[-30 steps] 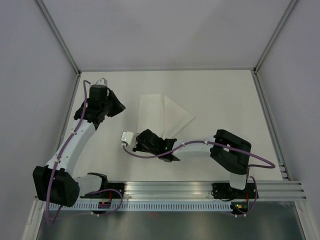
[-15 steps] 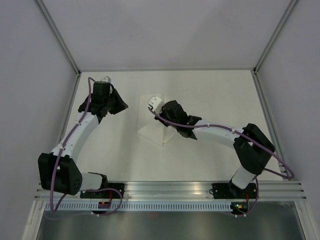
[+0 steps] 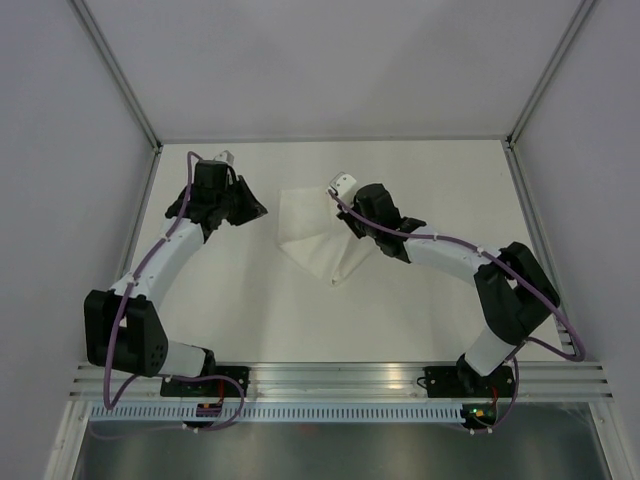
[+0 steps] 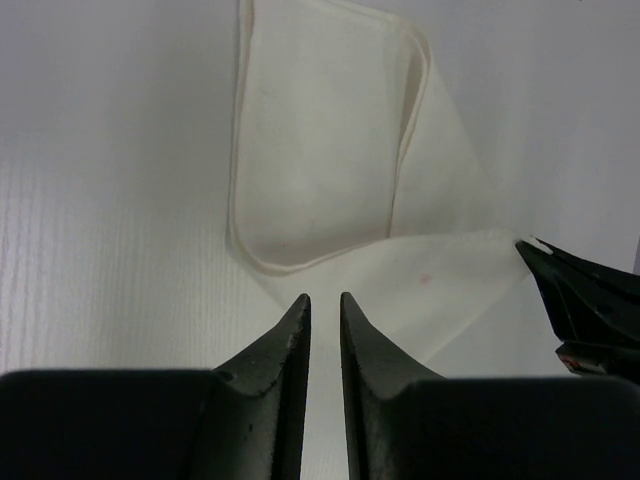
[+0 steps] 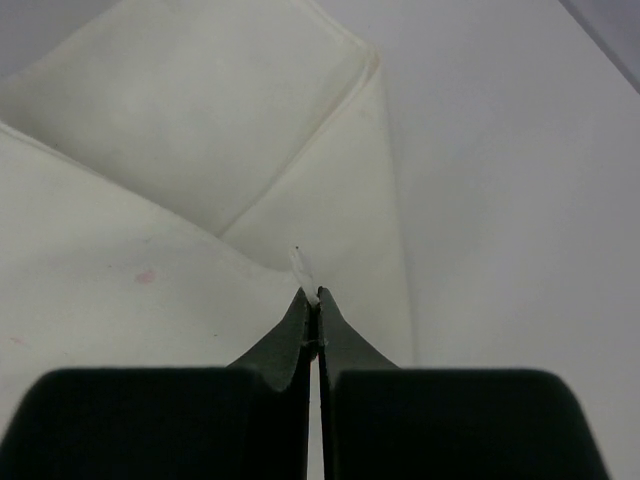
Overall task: Fold the napkin, place the utensils inside, and roll it up
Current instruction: Fold the napkin at the center of the board.
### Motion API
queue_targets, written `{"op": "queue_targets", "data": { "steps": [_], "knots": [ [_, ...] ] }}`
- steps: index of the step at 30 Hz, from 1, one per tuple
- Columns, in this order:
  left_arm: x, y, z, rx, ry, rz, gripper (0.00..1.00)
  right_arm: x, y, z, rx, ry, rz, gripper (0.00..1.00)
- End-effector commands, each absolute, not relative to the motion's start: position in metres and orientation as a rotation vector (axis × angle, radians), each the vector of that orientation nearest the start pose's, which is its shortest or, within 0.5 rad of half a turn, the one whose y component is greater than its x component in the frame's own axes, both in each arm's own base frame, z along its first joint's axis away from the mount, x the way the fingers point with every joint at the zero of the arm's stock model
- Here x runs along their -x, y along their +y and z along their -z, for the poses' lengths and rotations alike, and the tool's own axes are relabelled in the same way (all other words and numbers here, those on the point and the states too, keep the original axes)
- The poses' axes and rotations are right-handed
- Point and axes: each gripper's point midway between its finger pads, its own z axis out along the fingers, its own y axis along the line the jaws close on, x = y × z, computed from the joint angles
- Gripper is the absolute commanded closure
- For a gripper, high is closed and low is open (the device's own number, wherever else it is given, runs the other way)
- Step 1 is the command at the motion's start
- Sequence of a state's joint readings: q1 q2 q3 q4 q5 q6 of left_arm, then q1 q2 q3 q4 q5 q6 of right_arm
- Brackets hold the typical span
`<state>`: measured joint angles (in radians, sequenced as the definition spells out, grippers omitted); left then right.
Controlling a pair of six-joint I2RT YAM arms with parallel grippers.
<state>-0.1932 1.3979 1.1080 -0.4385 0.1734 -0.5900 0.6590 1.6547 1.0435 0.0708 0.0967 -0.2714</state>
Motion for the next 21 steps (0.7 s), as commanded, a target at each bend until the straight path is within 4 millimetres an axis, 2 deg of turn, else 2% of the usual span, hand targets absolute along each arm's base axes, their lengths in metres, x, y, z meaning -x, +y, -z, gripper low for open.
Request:
{"op": "queue_targets", "data": {
  "steps": [1, 3, 5, 7, 10, 11, 12, 13, 15, 16, 17, 21],
  "knots": [
    [-0.368, -0.156, -0.181, 0.228, 2.312, 0.690, 0.77, -0.395, 0.253, -0.107, 0.863, 1.967, -0.131, 1.00],
    [-0.366, -0.169, -0.178, 0.168, 2.321, 0.708, 0.77, -0.397, 0.248, -0.100, 0.857, 1.994, -0.129, 0.99],
    [-0.361, -0.194, -0.179, 0.078, 2.315, 0.739, 0.77, -0.396, 0.248, -0.094, 0.866, 2.007, -0.146, 1.00],
    [-0.354, -0.217, -0.172, 0.004, 2.333, 0.751, 0.78, -0.394, 0.249, -0.093, 0.861, 2.005, -0.166, 0.99],
    [-0.345, -0.238, -0.157, -0.046, 2.357, 0.745, 0.78, -0.394, 0.253, -0.098, 0.859, 2.004, -0.193, 0.99],
    [-0.347, -0.244, -0.158, -0.034, 2.329, 0.756, 0.79, -0.393, 0.253, -0.099, 0.862, 2.006, -0.195, 1.00],
    [-0.341, -0.244, -0.146, -0.021, 2.343, 0.753, 0.78, -0.393, 0.256, -0.101, 0.867, 2.002, -0.212, 1.00],
    [-0.337, -0.249, -0.146, -0.018, 2.328, 0.782, 0.78, -0.393, 0.256, -0.103, 0.863, 2.002, -0.214, 0.99],
    [-0.341, -0.256, -0.153, 0.031, 2.256, 0.853, 0.79, -0.389, 0.261, -0.102, 0.874, 2.008, -0.251, 1.00],
    [-0.330, -0.260, -0.144, 0.015, 2.254, 0.889, 0.79, -0.389, 0.261, -0.101, 0.875, 2.012, -0.257, 1.00],
    [-0.328, -0.264, -0.151, 0.008, 2.210, 0.923, 0.79, -0.388, 0.262, -0.102, 0.871, 2.013, -0.266, 1.00],
    [-0.309, -0.278, -0.149, -0.045, 2.107, 0.978, 0.79, -0.387, 0.267, -0.109, 0.861, 2.005, -0.303, 0.99]
  ]
}}
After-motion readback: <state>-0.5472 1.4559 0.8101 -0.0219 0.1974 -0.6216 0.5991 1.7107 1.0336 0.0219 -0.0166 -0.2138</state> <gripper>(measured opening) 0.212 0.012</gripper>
